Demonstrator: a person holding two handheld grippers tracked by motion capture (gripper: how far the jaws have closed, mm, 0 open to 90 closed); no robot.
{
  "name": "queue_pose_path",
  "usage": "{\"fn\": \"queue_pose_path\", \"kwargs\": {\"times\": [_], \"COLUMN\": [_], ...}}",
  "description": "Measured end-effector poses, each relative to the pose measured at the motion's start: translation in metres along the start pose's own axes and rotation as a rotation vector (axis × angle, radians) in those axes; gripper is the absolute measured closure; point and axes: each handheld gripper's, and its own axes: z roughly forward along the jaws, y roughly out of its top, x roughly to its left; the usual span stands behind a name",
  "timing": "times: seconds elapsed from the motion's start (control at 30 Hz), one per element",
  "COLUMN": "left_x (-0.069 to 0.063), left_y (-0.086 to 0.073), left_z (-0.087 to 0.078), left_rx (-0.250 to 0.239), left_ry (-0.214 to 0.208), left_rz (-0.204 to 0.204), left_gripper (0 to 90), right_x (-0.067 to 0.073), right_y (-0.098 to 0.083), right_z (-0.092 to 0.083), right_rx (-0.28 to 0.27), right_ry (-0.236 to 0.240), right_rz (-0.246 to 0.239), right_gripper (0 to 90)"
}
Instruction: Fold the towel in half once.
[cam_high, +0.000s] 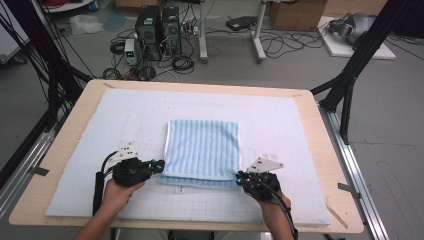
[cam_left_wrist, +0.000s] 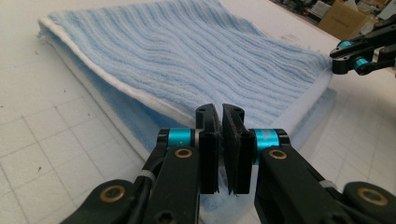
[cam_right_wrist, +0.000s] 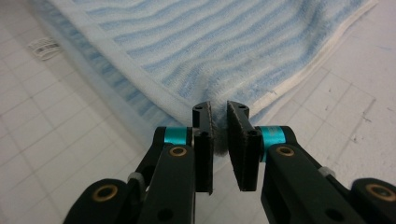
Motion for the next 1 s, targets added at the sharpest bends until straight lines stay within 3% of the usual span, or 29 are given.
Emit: {"fn": "queue_pose_path", "kwargs": {"times": [0.13, 0.27, 0.33, 0.4, 0.47, 0.57, 0.63, 0.7, 0.73, 0.77, 0.8, 0.93, 1.0], "left_x": [-0.002, -0.003, -0.003, -0.003, -0.002, 0.001, 0.005, 0.007, 0.006, 0.005, 0.005, 0.011, 0.013], "left_y": [-0.006, -0.017, -0.023, -0.025, -0.022, -0.014, -0.009, -0.003, -0.001, 0.000, 0.000, 0.000, 0.000], "left_z": [-0.006, -0.006, -0.002, 0.001, -0.001, -0.003, 0.001, 0.007, 0.013, 0.017, 0.023, 0.039, 0.040], "left_rx": [0.012, 0.067, 0.096, 0.114, 0.079, 0.051, 0.039, 0.040, 0.052, 0.060, 0.080, 0.161, 0.167], "left_ry": [-0.005, -0.002, 0.010, 0.051, 0.086, 0.119, 0.113, 0.090, 0.060, 0.055, 0.055, 0.121, 0.133], "left_rz": [-0.004, -0.012, -0.015, -0.019, -0.026, -0.011, -0.019, -0.004, 0.019, 0.045, 0.066, 0.074, 0.068], "left_gripper": [84.5, 84.5, 84.4, 77.7, 60.9, 56.5, 56.7, 60.5, 66.3, 76.9, 80.2, 80.4, 80.5], "right_x": [0.006, 0.010, 0.013, 0.013, 0.011, 0.006, 0.002, -0.002, -0.004, -0.006, -0.007, -0.011, -0.014], "right_y": [-0.002, -0.005, -0.007, -0.009, -0.010, -0.005, -0.001, 0.001, 0.001, 0.001, 0.000, -0.004, -0.005], "right_z": [-0.004, -0.005, -0.003, 0.002, 0.002, -0.004, -0.003, 0.005, 0.011, 0.018, 0.022, 0.032, 0.030], "right_rx": [0.017, 0.050, 0.083, 0.118, 0.089, -0.009, -0.057, -0.068, -0.060, -0.043, -0.029, 0.039, 0.049], "right_ry": [0.014, 0.020, 0.008, 0.008, -0.003, -0.025, -0.031, -0.015, 0.003, 0.015, 0.012, 0.001, -0.003], "right_rz": [0.001, 0.004, -0.001, 0.004, 0.025, 0.050, 0.062, 0.069, 0.080, 0.075, 0.071, 0.045, 0.040], "right_gripper": [81.0, 81.0, 80.6, 71.5, 65.0, 60.8, 64.4, 68.6, 69.6, 70.3, 70.7, 70.9, 70.4]}}
